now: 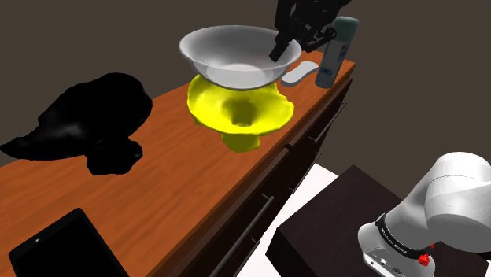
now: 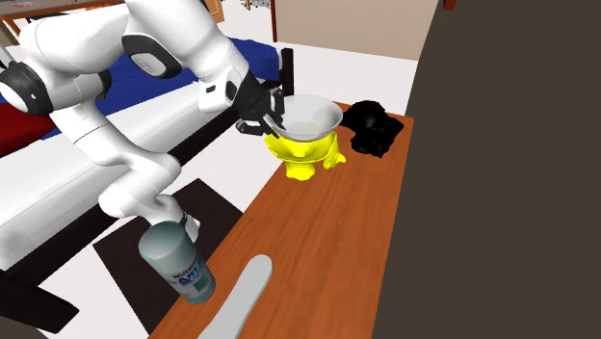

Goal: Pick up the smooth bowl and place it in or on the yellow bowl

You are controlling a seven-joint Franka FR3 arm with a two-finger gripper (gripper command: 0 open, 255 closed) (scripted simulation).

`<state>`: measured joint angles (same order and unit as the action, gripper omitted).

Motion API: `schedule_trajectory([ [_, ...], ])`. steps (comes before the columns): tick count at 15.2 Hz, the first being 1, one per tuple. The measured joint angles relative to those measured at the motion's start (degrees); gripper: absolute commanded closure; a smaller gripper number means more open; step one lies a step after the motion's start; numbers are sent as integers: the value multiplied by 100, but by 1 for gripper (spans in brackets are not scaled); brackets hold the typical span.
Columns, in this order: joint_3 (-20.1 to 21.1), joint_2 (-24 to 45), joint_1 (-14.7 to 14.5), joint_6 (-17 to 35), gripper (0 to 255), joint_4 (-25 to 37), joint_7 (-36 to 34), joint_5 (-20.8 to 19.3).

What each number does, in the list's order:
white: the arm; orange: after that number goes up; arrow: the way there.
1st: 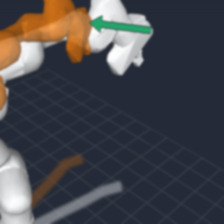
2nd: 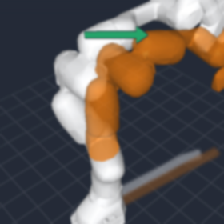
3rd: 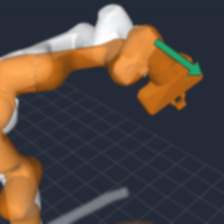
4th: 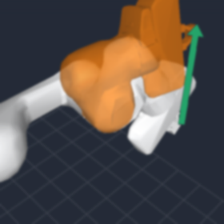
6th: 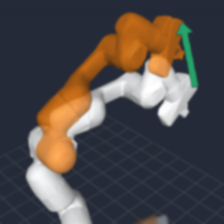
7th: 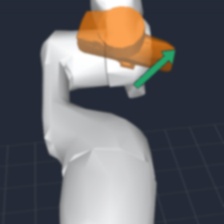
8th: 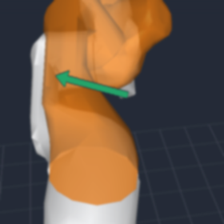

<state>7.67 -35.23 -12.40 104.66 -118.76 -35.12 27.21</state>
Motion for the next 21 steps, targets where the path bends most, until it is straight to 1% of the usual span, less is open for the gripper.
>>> schedule_trajectory([
  [5,2,2,0,19,255,-16,7,3],
  [6,2,2,0,19,0,-17,7,3],
  [12,2,2,0,21,0,-14,7,4],
  [16,-233,-2,36,-533,0,489,0,-94],
  [21,-259,-11,36,-677,0,621,-40,-112],
])
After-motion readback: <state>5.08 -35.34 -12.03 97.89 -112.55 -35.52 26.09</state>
